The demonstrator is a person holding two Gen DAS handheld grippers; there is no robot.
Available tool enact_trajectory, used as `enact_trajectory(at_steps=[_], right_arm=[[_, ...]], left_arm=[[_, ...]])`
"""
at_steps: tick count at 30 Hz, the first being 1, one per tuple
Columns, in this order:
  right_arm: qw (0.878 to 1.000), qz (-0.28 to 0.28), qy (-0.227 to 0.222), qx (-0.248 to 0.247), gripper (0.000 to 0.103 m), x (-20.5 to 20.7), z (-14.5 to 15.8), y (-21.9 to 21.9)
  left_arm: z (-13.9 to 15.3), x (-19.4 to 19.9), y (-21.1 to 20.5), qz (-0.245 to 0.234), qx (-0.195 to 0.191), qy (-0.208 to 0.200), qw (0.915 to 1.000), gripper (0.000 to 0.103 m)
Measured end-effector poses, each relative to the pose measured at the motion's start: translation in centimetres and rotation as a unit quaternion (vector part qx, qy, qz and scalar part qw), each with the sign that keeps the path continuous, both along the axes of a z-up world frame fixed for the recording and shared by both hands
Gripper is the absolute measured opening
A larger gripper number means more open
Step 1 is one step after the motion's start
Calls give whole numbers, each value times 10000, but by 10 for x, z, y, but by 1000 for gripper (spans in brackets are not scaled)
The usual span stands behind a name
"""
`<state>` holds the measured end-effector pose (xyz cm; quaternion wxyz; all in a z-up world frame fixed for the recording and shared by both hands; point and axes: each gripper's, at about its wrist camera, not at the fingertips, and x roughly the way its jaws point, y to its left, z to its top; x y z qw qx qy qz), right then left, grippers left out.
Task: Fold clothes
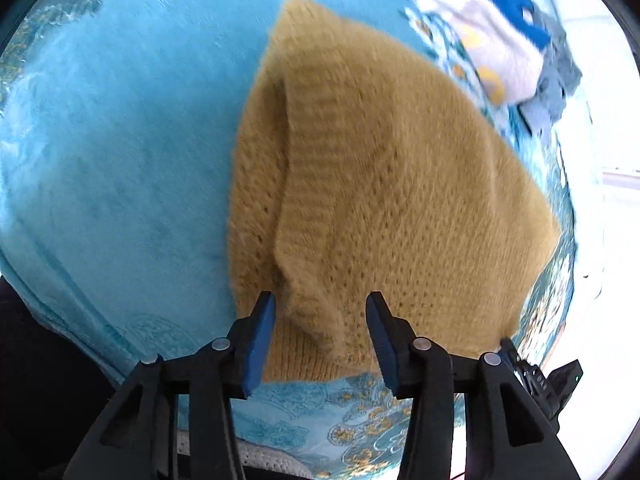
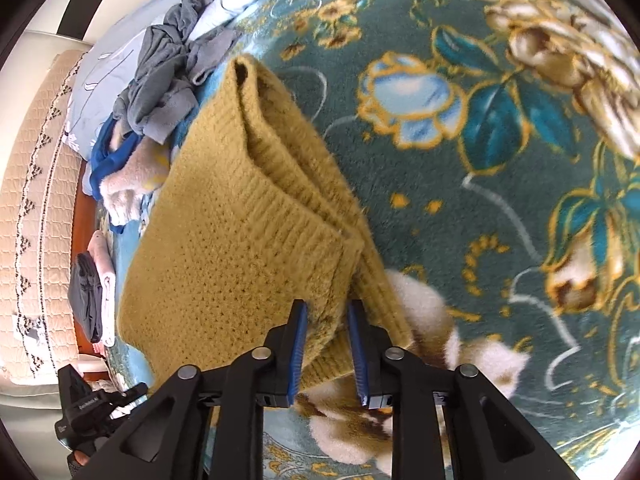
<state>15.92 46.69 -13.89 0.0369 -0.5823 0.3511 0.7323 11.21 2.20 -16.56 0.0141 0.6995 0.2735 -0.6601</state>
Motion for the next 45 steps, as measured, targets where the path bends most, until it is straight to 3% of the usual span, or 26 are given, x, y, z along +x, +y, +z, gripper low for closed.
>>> enact_trajectory(at_steps=[5, 8, 12, 14, 17, 19, 21, 25, 29, 36, 39, 45], right_arm=[[9989, -198, 324, 275, 41, -25, 24, 27], [9977, -225, 593, 250, 52, -55, 37, 29], [9962, -162, 840, 158, 57, -100, 39, 18], [9964, -172, 811, 150, 59, -113, 34, 19], [9968, -187, 767, 139, 59, -134, 26, 20], [9970, -197, 738, 131, 59, -147, 21, 21], [9972, -206, 709, 124, 59, -161, 15, 22], [9976, -223, 651, 106, 59, -187, 5, 23], [9981, -188, 587, 38, 59, -190, -4, 24], [9988, -126, 474, -80, 57, -195, -20, 25], [9988, -110, 435, -176, 48, -196, -26, 24], [9989, -108, 371, -266, 32, -194, -29, 16]], left_arm=[[13, -31, -23, 289, -523, 529, 9968, 48], [13, -60, -36, 408, -441, 736, 9955, 48], [28, -106, -42, 441, -607, 992, 9922, 51], [37, -112, -65, 697, -415, 984, 9918, 51], [20, -111, -72, 1149, 276, 819, 9896, 51], [15, -110, -69, 1227, 389, 765, 9887, 51], [36, -93, -52, 1134, 211, 762, 9904, 51], [32, -98, -47, 966, -56, 679, 9930, 52], [14, -97, -51, 1149, 54, 344, 9928, 52], [11, -95, -52, 1157, 131, 316, 9927, 52], [14, -95, -50, 1068, 107, 347, 9936, 52], [20, -94, -47, 917, 73, 395, 9950, 27]])
